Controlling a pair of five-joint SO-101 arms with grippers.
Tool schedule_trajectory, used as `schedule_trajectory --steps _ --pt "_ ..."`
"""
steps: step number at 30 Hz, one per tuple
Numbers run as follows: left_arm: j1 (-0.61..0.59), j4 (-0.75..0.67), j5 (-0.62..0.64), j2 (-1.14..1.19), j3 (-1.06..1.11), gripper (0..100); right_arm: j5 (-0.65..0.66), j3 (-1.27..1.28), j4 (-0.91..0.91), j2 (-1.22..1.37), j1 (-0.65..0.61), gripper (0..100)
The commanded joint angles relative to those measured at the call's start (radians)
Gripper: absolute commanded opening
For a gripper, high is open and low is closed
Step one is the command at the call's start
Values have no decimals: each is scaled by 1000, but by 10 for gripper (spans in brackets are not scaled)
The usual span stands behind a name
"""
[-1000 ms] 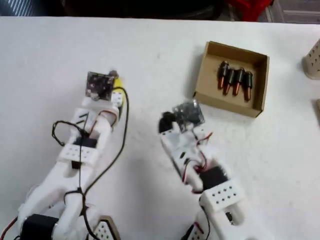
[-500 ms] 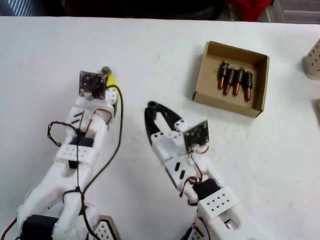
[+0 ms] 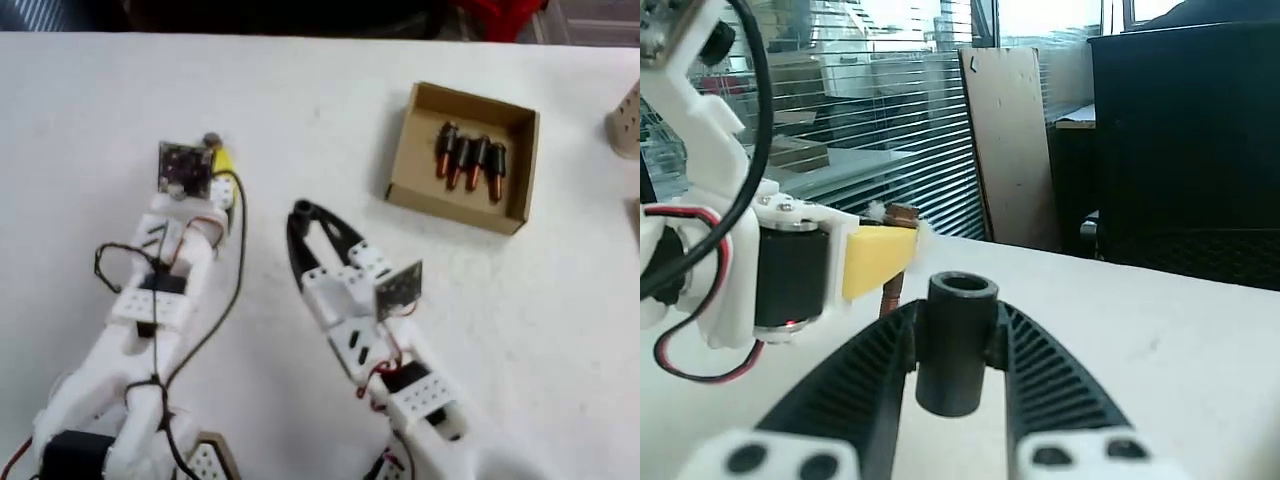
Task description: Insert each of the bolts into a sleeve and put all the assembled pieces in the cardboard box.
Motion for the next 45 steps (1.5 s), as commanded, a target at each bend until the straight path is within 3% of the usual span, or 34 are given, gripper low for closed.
schedule_trajectory --steps 1,8,19,27,33,40,45 --pt "8 -37 -12 -10 -15 20 -9 -41 -206 194 2 17" --pt "76 -173 43 -21 -15 20 -8 -40 -401 389 2 17" --pt "251 -181 60 -374 101 20 -8 -40 -423 423 2 17" --pt "406 117 63 -750 226 20 -8 -40 -423 426 2 17" --pt "438 281 64 -952 253 20 -8 -40 -423 426 2 17" --pt "455 365 132 -929 238 20 -8 -40 -423 426 2 17" --pt "441 459 163 -835 109 20 -8 -40 -423 426 2 17"
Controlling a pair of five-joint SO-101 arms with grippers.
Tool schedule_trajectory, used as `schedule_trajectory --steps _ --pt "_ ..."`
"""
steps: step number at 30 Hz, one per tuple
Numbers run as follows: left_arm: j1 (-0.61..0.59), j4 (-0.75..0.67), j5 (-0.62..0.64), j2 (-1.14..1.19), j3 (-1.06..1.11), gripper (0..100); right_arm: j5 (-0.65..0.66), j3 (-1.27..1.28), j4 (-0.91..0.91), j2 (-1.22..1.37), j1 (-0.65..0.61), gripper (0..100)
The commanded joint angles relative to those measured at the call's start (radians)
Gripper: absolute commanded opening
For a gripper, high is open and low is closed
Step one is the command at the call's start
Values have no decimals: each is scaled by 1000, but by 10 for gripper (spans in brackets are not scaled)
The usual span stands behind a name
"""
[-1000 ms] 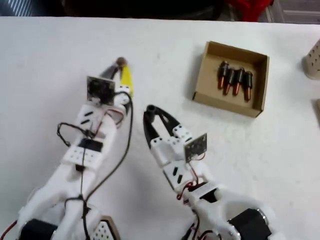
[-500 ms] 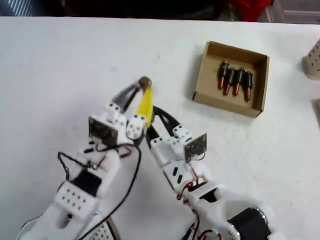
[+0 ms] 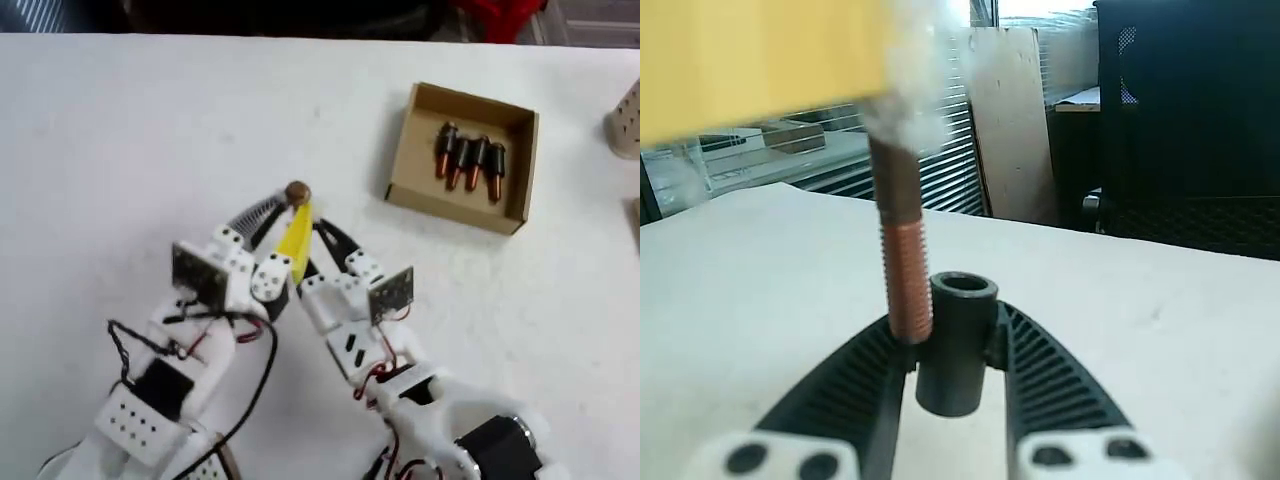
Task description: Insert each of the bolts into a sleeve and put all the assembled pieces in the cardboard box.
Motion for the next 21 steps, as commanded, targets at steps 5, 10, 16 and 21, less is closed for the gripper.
schedule_trajectory --steps 5,10,16,21 --pt "-4 -3 20 196 -206 20 -6 -32 -25 -1 1 16" --pt "-5 -51 -14 318 -270 20 -6 -31 -24 -1 1 16" --pt "1 -89 -124 331 -285 20 -6 -31 -19 -1 1 16" --pt "4 -86 -146 331 -299 20 -3 -31 -19 -1 -1 16"
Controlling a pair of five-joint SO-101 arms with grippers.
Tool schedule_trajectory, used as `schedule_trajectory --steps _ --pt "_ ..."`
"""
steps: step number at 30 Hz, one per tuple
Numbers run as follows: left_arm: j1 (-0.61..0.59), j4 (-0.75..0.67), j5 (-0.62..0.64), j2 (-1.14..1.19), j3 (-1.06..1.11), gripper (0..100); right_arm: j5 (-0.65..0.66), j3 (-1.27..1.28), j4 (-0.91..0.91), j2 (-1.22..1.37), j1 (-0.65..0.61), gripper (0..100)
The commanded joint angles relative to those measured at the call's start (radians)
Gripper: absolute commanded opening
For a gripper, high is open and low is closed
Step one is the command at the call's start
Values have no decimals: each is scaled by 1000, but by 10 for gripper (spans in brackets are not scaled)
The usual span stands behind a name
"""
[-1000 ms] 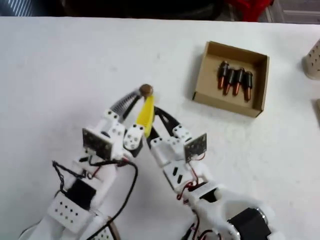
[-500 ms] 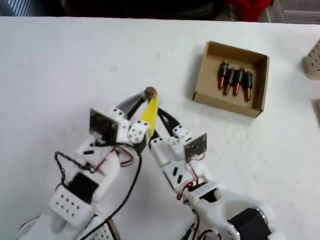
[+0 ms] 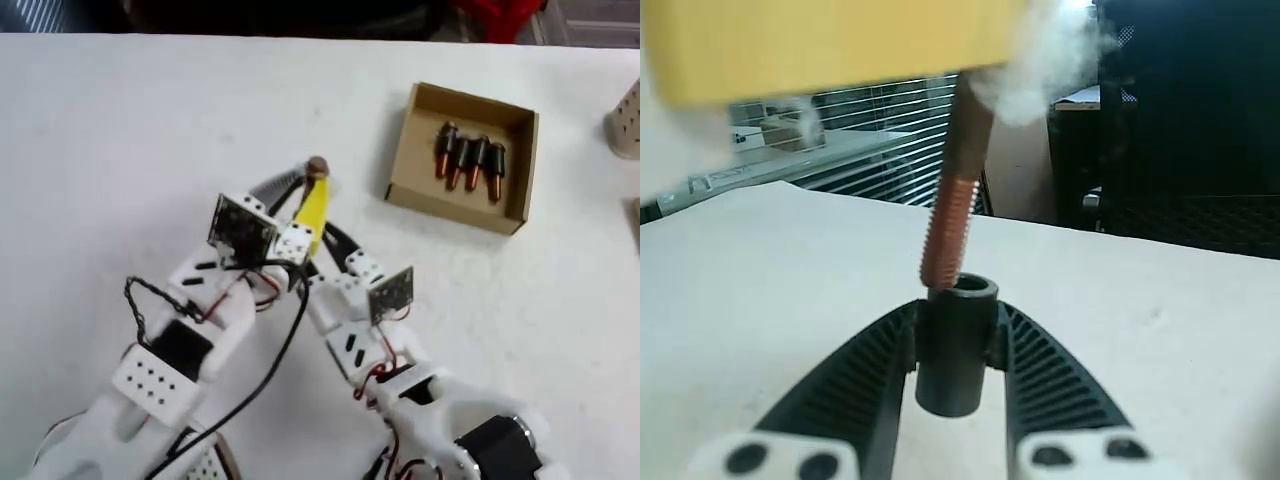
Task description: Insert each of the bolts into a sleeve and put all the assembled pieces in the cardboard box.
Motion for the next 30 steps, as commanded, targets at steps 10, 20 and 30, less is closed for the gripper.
schedule_trajectory --steps 10,20,30 --pt "2 -109 -12 4 -51 20 -2 -31 -19 -1 -1 16" --pt "2 -117 -9 10 9 20 -2 -31 -19 -1 1 16" --pt "-4 -110 25 5 40 20 -2 -31 -19 -1 1 16"
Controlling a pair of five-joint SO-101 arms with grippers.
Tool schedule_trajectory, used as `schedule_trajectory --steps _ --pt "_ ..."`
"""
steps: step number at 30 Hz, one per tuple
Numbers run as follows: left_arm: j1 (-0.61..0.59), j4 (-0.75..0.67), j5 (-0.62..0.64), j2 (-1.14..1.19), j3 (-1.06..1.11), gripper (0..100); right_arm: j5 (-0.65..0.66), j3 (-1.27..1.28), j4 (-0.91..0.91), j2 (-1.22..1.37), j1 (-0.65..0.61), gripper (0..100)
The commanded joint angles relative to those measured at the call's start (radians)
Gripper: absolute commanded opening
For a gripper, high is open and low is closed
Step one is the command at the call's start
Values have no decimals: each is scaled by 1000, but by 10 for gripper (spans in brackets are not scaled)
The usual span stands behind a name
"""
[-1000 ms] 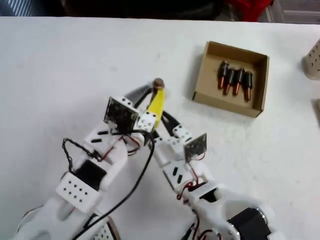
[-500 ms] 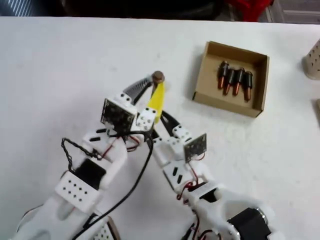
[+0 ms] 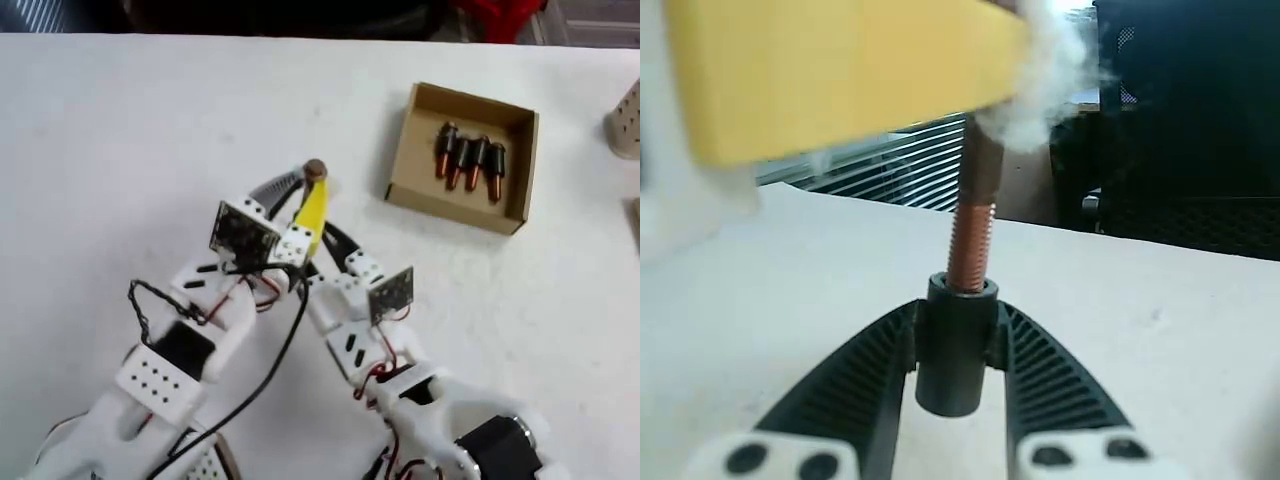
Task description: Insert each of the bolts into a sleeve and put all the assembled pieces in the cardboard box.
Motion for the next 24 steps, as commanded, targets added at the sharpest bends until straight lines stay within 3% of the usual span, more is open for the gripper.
schedule_trajectory --steps 1,10,19,24 --pt "1 -25 20 -4 -17 20 -2 -31 -19 -1 1 16" --pt "-1 72 20 -5 -25 20 0 -31 -18 1 1 16" --pt "-27 256 21 -1 -114 22 0 -31 -18 1 1 16" --pt "-28 261 21 -5 -109 135 0 -31 -18 1 1 16"
